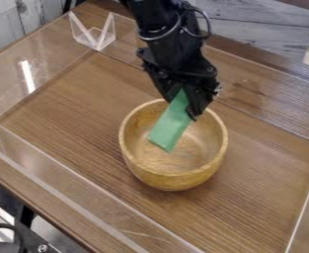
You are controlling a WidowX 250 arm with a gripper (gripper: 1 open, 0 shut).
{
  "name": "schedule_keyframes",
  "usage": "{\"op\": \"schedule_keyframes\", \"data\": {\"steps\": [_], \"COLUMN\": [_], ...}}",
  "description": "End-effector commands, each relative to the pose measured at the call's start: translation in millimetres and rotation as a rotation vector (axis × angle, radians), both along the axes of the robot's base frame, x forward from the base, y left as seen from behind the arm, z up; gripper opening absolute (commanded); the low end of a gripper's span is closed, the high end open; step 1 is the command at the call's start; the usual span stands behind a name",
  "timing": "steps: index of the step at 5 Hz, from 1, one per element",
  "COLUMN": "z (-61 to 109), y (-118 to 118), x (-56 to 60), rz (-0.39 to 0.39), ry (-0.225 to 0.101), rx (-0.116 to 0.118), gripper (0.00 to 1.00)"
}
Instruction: Put the green block in the brown bowl
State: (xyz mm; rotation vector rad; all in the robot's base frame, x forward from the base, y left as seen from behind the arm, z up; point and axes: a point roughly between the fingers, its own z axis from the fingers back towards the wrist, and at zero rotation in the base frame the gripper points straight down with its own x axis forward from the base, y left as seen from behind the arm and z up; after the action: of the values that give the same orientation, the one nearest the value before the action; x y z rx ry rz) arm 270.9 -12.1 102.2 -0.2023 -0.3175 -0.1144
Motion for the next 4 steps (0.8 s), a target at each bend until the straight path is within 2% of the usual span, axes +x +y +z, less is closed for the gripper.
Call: {"op": "schedule_keyframes", "data": {"steps": [1, 4], "z": [6.7, -2.3], "y": [4.5, 8.4], "x": [5.3, 6.3], "rz": [0.009, 0.013], "ry": [-0.035, -0.025], "rx": [0.0, -0.005], "gripper": [0.0, 0.0]}}
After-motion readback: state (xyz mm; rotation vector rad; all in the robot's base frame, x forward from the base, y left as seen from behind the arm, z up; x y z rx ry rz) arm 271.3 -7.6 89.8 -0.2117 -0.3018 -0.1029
